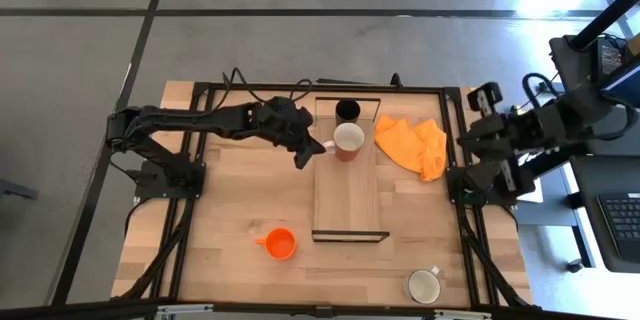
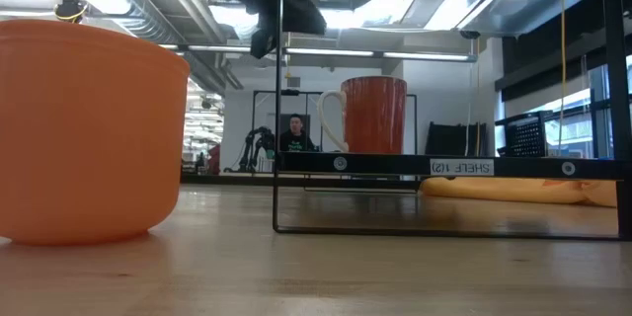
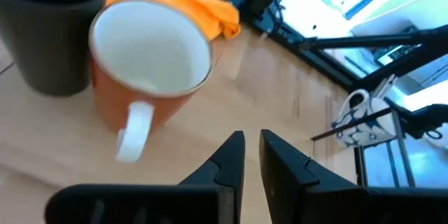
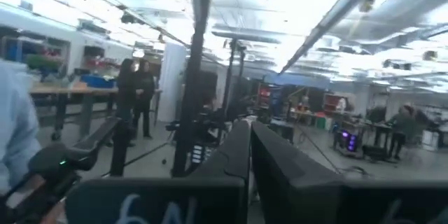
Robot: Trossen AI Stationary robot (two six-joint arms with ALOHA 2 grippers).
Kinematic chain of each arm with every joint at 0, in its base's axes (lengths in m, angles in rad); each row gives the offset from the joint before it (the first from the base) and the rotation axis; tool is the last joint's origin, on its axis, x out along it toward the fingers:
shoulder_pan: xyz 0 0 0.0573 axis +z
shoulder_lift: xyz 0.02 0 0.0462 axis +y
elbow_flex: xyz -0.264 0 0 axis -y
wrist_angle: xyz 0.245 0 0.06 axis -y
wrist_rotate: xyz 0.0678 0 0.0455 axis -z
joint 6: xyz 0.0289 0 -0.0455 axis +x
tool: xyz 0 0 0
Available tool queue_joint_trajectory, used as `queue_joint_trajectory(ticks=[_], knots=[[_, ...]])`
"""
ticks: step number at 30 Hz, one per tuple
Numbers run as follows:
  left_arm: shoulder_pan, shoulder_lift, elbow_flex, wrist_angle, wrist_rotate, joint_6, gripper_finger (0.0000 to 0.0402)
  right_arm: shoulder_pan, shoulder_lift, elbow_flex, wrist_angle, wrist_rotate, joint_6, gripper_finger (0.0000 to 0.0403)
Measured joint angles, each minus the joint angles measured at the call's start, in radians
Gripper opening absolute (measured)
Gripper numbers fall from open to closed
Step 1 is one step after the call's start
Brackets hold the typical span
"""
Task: Stack small to large cups/mugs on shelf
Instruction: Put the blue pattern mug align with the red pattern cup on the shelf
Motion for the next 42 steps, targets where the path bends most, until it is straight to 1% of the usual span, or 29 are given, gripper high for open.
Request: queue_joint_trajectory(ticks=[2,5,6,8,10,14,18,19,25,27,32,38,42], knots=[[-0.009,0.000,0.000,0.024,-0.002,0.015,0.0039,0.001,-0.002,-0.001,-0.041,0.036,0.057,0.0018],[-0.017,0.000,0.000,0.035,-0.002,0.059,0.0039,0.001,0.007,-0.004,-0.174,0.093,0.138,0.0018],[-0.017,0.000,0.000,0.035,-0.002,0.064,0.0039,0.001,0.014,-0.005,-0.211,0.112,0.150,0.0018],[-0.017,0.000,0.000,0.034,-0.002,0.059,0.0039,0.001,0.027,-0.007,-0.273,0.184,0.148,0.0018],[-0.017,0.000,0.000,0.034,-0.002,0.055,0.0039,0.001,0.037,-0.005,-0.304,0.233,0.131,0.0018],[-0.017,0.000,0.000,0.034,-0.003,0.040,0.0039,0.001,0.070,0.035,-0.418,0.263,0.096,0.0018],[-0.017,0.000,0.000,0.033,-0.003,-0.013,0.0039,0.001,0.108,0.139,-0.652,0.282,0.119,0.0018],[-0.017,0.000,0.000,0.033,-0.003,-0.027,0.0039,0.001,0.119,0.170,-0.729,0.271,0.148,0.0018],[-0.017,0.000,0.000,0.033,-0.020,-0.086,0.0039,0.001,0.189,0.355,-1.245,0.077,0.440,0.0018],[-0.017,0.000,0.000,0.033,-0.036,-0.101,0.0039,0.001,0.197,0.383,-1.356,0.027,0.550,0.0018],[-0.017,0.000,0.000,0.033,-0.075,-0.109,0.0039,0.001,0.199,0.375,-1.453,-0.080,0.696,0.0018],[-0.017,0.000,0.000,0.033,-0.079,-0.111,0.0039,0.001,0.196,0.291,-1.452,-0.218,0.844,0.0018],[-0.017,0.000,0.000,0.033,-0.079,-0.105,0.0039,0.002,0.196,0.223,-1.453,-0.270,0.985,0.0018]])
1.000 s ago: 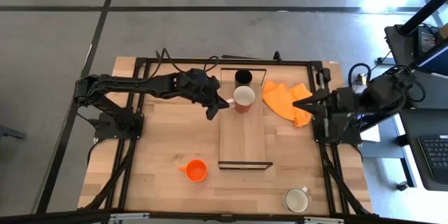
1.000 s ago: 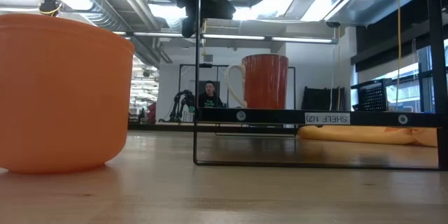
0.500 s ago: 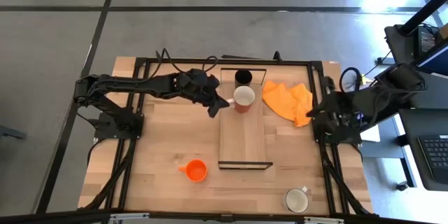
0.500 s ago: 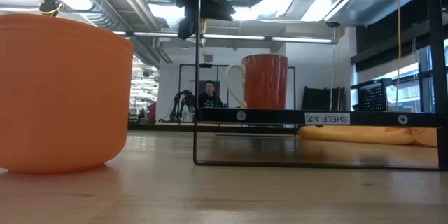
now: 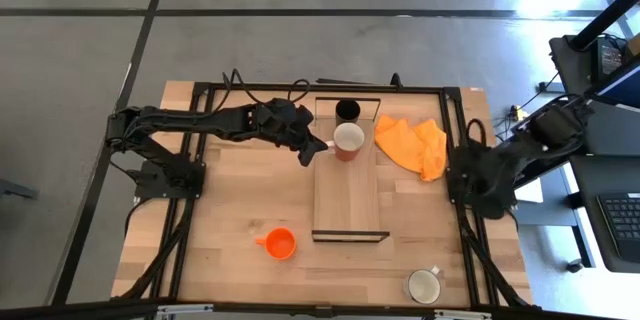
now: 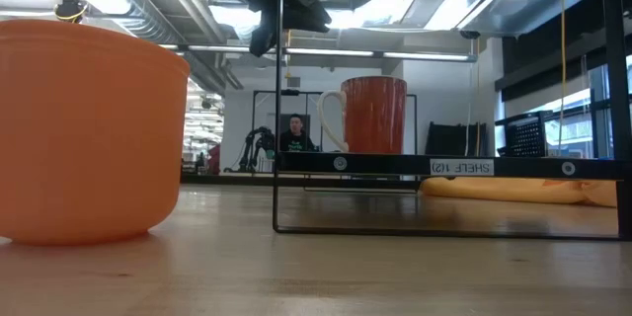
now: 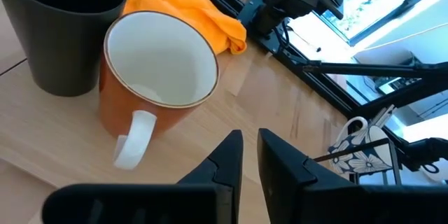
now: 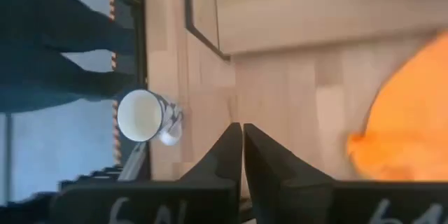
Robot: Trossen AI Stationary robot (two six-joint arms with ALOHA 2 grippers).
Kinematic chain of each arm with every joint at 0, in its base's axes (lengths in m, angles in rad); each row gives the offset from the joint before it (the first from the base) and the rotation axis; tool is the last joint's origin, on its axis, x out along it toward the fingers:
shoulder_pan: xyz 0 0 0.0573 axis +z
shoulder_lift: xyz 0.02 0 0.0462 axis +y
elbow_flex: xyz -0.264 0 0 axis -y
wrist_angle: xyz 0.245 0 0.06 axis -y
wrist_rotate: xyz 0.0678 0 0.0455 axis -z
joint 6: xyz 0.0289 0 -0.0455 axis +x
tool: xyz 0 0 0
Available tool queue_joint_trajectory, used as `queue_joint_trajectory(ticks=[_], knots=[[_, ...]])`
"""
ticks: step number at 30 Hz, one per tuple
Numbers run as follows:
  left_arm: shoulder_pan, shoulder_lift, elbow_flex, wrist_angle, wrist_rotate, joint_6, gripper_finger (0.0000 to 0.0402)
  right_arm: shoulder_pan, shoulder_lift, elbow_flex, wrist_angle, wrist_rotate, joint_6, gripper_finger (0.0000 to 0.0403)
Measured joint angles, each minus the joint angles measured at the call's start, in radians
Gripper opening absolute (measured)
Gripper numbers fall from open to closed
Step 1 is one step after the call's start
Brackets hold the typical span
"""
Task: Stack small to large cups/mugs on shelf
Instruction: Put the blue pattern mug align with the red pattern cup on the shelf
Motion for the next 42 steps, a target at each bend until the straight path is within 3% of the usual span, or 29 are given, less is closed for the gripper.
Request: queue_joint_trajectory(ticks=[10,14,20,25,32,42], knots=[[0.000,0.000,0.000,-0.012,0.055,0.003,0.0039,0.088,0.001,-0.196,0.000,-0.019,0.700,0.0007],[-0.003,0.000,0.000,-0.029,0.141,0.031,0.0039,0.148,0.016,-0.273,0.016,-0.139,1.004,0.0009],[-0.030,0.000,0.000,-0.047,0.161,0.120,0.0039,0.244,0.069,-0.341,0.180,-0.308,1.335,0.0014],[-0.053,0.000,0.000,-0.048,0.167,0.192,0.0039,0.286,0.138,-0.345,0.338,-0.333,1.439,0.0015],[-0.070,0.000,0.000,-0.065,0.167,0.266,0.0039,0.288,0.266,-0.345,0.388,-0.333,1.464,0.0021],[-0.077,0.000,0.000,-0.140,0.202,0.319,0.0039,0.288,0.383,-0.345,0.451,-0.352,1.486,0.0121]])
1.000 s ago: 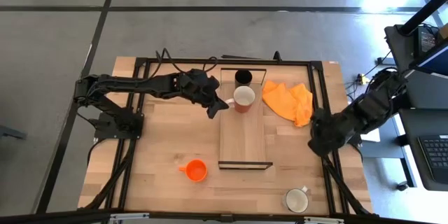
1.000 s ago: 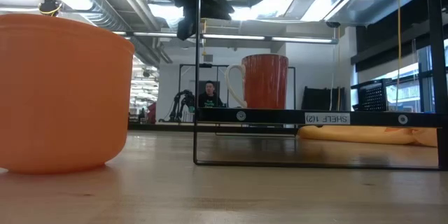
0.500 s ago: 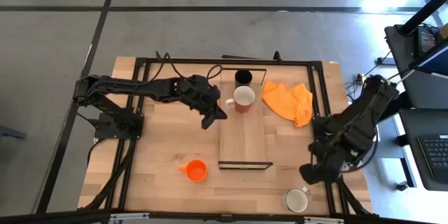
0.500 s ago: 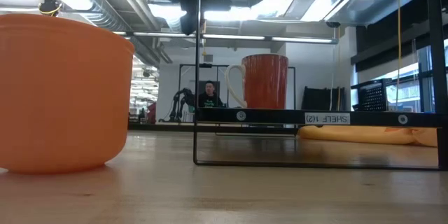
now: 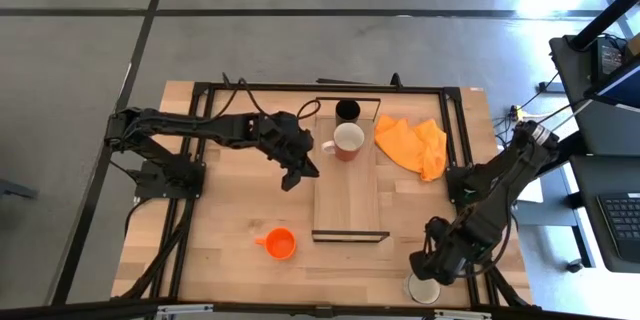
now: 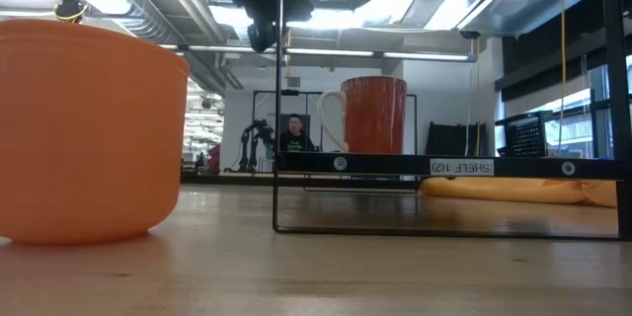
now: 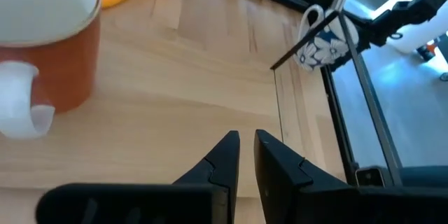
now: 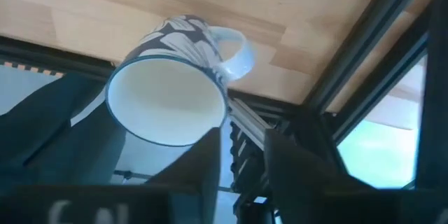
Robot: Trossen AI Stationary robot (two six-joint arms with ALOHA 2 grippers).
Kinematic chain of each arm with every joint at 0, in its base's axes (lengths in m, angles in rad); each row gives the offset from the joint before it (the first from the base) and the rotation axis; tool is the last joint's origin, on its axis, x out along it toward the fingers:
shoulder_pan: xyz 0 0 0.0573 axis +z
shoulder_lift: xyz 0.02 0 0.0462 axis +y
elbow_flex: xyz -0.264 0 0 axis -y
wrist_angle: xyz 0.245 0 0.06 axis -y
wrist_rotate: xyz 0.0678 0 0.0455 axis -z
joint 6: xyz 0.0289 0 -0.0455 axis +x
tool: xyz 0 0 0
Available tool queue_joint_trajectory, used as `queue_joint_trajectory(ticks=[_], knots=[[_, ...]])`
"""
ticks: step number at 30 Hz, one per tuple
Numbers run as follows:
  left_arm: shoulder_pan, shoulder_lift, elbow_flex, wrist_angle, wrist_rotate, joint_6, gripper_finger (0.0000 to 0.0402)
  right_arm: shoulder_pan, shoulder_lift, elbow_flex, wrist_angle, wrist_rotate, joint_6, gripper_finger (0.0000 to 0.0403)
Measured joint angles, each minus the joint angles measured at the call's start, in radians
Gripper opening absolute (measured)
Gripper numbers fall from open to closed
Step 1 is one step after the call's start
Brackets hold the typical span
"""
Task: Stack small to large cups/mugs on shelf
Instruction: Put the blue pattern mug align with the red pattern cup on the shelf
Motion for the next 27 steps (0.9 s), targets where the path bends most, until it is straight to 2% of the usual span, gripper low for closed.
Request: queue_joint_trajectory(ticks=[5,9,17,27], knots=[[0.000,0.000,0.000,-0.022,0.000,0.002,0.0039,0.000,0.028,0.000,0.017,0.000,0.009,0.0176],[0.000,0.000,0.000,-0.021,-0.001,0.025,0.0039,0.000,0.059,0.000,0.029,-0.001,0.008,0.0193],[0.000,0.000,0.000,-0.021,-0.001,0.026,0.0039,0.000,0.125,0.000,0.059,-0.003,-0.018,0.0173],[0.002,0.000,0.000,-0.020,-0.027,0.027,0.0039,0.000,0.146,0.000,0.049,0.011,-0.111,0.0137]])
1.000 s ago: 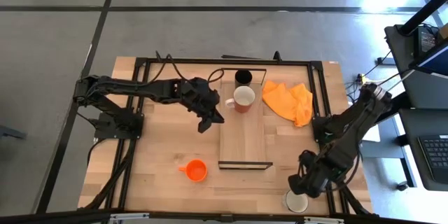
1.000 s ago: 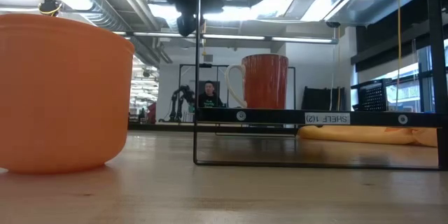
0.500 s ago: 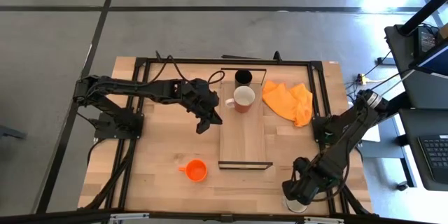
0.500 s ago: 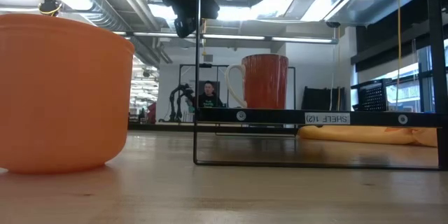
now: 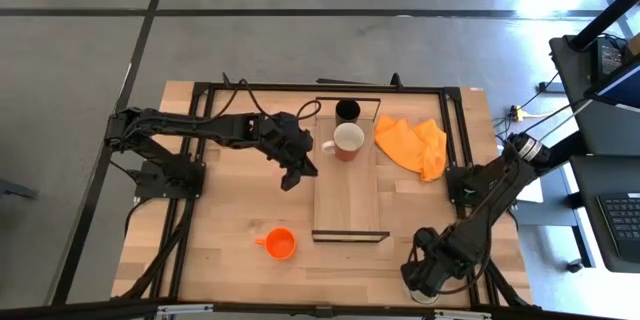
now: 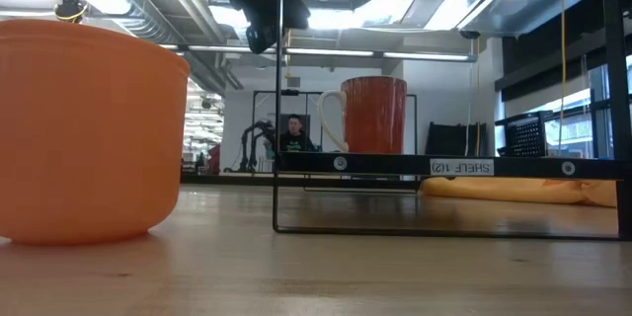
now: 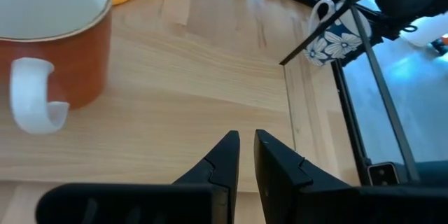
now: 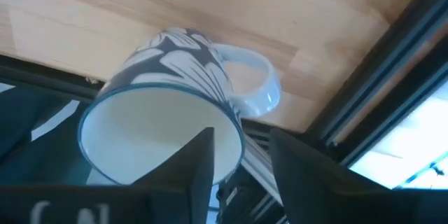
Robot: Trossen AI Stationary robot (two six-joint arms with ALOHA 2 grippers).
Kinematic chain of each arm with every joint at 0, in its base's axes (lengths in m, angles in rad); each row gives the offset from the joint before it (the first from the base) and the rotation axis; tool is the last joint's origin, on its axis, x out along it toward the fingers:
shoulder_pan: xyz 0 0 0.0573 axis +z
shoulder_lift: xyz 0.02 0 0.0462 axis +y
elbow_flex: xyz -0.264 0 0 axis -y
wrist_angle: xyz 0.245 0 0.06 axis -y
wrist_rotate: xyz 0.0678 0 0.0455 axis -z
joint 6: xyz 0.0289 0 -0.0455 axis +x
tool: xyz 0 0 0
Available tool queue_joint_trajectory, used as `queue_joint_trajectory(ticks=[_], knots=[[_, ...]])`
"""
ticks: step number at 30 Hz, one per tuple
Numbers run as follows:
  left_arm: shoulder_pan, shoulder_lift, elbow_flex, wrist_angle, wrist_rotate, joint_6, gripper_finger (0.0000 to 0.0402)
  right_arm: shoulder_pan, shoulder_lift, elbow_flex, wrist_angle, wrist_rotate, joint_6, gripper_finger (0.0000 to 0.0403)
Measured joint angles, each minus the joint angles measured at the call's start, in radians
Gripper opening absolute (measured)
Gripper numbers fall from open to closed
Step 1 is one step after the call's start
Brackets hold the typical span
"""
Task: Stack small to large cups/mugs on shelf
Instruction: Put the blue pattern mug align with the red pattern cup on the shelf
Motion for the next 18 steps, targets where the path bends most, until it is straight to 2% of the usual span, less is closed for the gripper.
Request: queue_joint_trajectory(ticks=[6,18], knots=[[0.000,0.000,0.000,0.000,-0.019,0.000,0.0039,0.000,0.001,0.000,-0.001,0.067,-0.035,0.0116],[0.000,0.000,0.000,0.000,-0.020,0.000,0.0039,0.000,0.001,0.000,0.031,0.077,-0.129,0.0077]])
